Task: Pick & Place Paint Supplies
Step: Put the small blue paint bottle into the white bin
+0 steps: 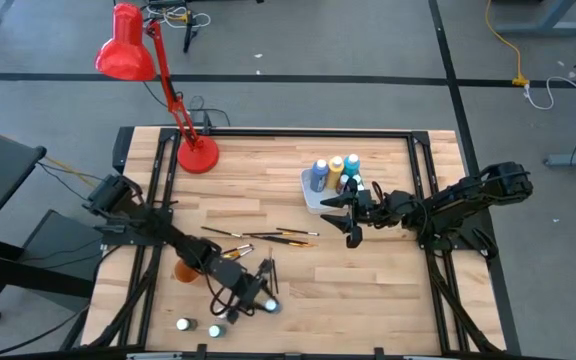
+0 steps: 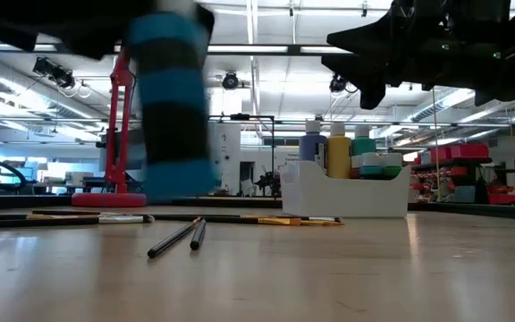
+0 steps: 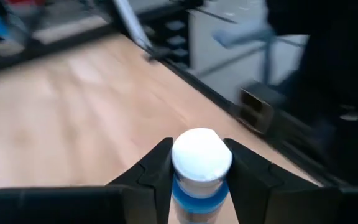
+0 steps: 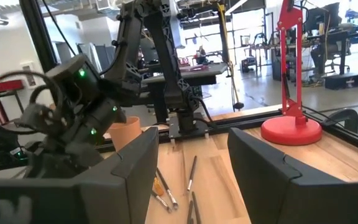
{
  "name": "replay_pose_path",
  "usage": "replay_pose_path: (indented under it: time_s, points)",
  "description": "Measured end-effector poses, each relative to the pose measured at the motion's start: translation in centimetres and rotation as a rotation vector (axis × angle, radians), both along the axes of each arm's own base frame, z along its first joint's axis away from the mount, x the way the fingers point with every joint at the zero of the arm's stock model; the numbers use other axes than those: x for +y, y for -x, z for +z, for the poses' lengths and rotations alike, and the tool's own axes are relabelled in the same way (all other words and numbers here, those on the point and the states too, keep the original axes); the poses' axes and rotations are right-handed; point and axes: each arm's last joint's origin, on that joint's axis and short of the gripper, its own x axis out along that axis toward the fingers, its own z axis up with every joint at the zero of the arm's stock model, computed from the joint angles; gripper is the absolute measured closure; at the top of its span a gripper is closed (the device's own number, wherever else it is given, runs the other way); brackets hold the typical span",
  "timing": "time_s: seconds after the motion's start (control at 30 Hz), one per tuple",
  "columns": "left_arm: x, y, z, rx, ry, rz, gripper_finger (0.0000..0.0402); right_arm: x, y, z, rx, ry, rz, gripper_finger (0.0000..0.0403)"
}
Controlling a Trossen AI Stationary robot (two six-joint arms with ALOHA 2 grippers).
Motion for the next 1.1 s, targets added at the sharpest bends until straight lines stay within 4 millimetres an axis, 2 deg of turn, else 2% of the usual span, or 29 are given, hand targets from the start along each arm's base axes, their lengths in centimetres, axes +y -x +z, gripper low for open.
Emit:
replay_pose_path:
  time_s: [0.13, 0.27, 0.5, 0.63, 0.73, 0.93, 1.1]
  points:
    - [1.2, -1.7, 1.4, -0.102, -0.113, 0.097, 0.0264, -0.1, 0.0, 0.1, -0.008, -0.003, -0.018, 0.0206]
    - [3.3, -3.6, 2.8, -0.169, -0.162, 0.157, 0.0265, -0.1, 0.0, 0.1, -0.006, 0.008, -0.021, 0.0206]
    - [9.5, -6.2, 4.0, -0.191, -0.173, 0.319, 0.0274, 0.0, 0.0, -0.3, 0.038, 0.008, -0.014, 0.0206]
    - [13.5, -7.1, 4.6, -0.202, -0.175, 0.429, 0.0266, -0.1, 0.5, 0.2, 0.051, 0.055, -0.020, 0.0206]
    - [16.1, -7.6, 5.3, -0.221, -0.172, 0.497, 0.0267, -0.1, 1.2, 0.6, 0.064, 0.083, -0.038, 0.0206]
    - [21.4, -7.2, 5.0, -0.156, -0.074, 0.673, 0.0274, -0.5, 2.1, 0.9, 0.105, 0.092, -0.147, 0.0206]
    - [23.7, -6.7, 4.2, -0.070, -0.053, 0.746, 0.0270, -0.5, 2.1, 0.5, 0.154, 0.108, -0.151, 0.0206]
